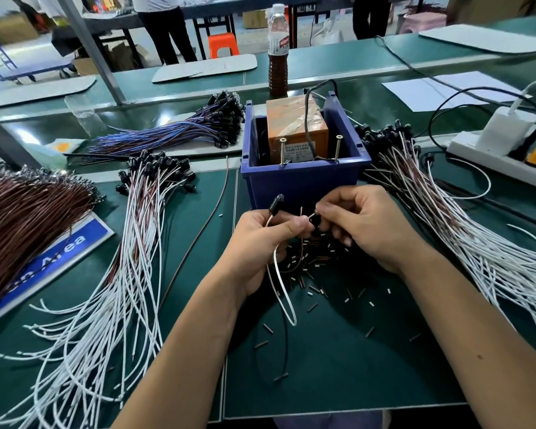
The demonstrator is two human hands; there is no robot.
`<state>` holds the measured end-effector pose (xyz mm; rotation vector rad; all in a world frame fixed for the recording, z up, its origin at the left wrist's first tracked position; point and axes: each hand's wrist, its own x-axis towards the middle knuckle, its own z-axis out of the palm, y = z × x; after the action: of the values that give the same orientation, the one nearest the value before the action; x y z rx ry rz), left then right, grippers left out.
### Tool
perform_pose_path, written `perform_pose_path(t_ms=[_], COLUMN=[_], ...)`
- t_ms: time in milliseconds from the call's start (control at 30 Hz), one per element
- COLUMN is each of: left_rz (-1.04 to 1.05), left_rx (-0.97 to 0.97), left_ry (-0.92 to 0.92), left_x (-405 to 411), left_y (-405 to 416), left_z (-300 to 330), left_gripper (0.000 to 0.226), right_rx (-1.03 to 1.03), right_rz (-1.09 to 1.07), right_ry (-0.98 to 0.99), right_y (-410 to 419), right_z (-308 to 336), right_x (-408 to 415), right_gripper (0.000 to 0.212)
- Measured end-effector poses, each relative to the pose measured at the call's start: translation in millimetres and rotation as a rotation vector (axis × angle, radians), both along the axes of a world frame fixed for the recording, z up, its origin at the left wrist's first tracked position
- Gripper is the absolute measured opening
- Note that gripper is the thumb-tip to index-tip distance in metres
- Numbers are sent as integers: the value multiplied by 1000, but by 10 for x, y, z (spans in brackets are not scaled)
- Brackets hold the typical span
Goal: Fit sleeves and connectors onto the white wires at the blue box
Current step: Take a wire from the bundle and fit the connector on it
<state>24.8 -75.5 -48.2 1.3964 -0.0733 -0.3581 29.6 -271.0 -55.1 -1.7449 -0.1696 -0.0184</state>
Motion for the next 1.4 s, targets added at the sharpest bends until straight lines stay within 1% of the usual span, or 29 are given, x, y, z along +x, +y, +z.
perform_pose_path(t_ms=[67, 133, 200, 300, 333, 367, 467, 600, 700, 800, 900, 1000, 1067, 1167, 1233, 1333, 1400], left_rz=[3, 11, 24, 40, 37, 27, -36, -96, -117, -99, -36, 56, 165, 332, 419, 544, 639], left_rx=[12, 24, -13, -104, -119, -132, -222, -292, -291, -239, -135, -101, -84, 27, 20, 17, 53], left_ry=[-6, -9, -14, -34, -36, -35, -15, -18, -39, -79, -126, -165, -261, -520, -579, -647, -683], left_x=[7, 18, 23, 33, 36, 37, 28, 22, 21, 5, 0, -22, -19, 5, 26, 86, 143], left_y=[7, 22, 44, 74, 77, 75, 57, 51, 42, 51, 63, 41, 13, -51, -107, -183, -226], left_z=[-11, -17, -11, -4, -6, -11, -18, -31, -33, 4, 17, 30, 40, 19, 33, 93, 154], left_gripper=[13, 13, 11, 13, 14, 14, 16, 23, 24, 21, 24, 18, 16, 11, 4, 2, 8], right_rx=[16, 98, 152, 35, 46, 107, 322, 440, 493, 551, 653, 717, 712, 624, 539, 305, 184], right_rz=[7, -49, -106, -70, -27, 26, 153, 224, 213, 118, 96, 74, 18, -149, -269, -440, -524], right_ry=[12, 38, 73, 111, 106, 95, 74, 120, 129, 47, -50, -97, -137, -242, -315, -418, -478], right_y=[21, 17, -16, 9, 43, 84, 152, 197, 209, 187, 84, 20, 10, 25, 51, 92, 129], right_z=[2, -4, -9, -28, -31, -22, -4, 14, 19, 42, 70, 73, 55, 42, 43, 45, 53], right_x=[-5, 3, 14, -14, -30, -50, -82, -102, -98, -76, -44, -18, 2, 14, 9, 10, 21], right_gripper=[14, 15, 15, 14, 11, 7, 25, 23, 20, 14, 14, 15, 15, 14, 10, 5, 5])
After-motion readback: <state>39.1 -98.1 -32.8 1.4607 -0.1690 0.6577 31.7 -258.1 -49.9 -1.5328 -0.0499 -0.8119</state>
